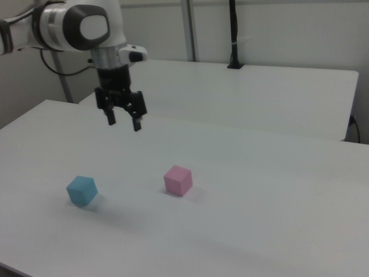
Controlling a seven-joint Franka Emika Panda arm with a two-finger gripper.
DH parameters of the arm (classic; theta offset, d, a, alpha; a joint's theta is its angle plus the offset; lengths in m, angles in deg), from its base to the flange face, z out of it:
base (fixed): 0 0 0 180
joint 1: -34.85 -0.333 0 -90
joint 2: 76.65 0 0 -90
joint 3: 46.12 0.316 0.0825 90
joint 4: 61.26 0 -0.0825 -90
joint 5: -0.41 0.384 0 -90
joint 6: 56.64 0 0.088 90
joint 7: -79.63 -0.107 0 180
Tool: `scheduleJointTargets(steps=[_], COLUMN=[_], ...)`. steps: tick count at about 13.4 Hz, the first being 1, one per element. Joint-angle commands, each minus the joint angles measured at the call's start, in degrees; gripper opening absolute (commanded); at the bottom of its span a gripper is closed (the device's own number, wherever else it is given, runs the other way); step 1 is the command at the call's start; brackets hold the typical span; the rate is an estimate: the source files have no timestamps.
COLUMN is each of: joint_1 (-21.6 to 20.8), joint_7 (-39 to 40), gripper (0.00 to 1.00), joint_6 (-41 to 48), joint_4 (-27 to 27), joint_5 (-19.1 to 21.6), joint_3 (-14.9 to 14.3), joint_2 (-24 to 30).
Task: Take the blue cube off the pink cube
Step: 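Open the gripper to release the light-blue cube and raise the gripper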
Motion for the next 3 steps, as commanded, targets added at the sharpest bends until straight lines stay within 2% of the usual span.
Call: scheduleJointTargets(steps=[1, 3], joint_1=[2.0, 2.1], joint_7=[0.2, 0.3], gripper=[1.00, 1.00], joint_6=[-2.3, -3.0], joint_4=[0.3, 0.4], joint_5=[-2.2, -2.2], joint_3=[0.4, 0.4], joint_2=[-1.0, -1.0])
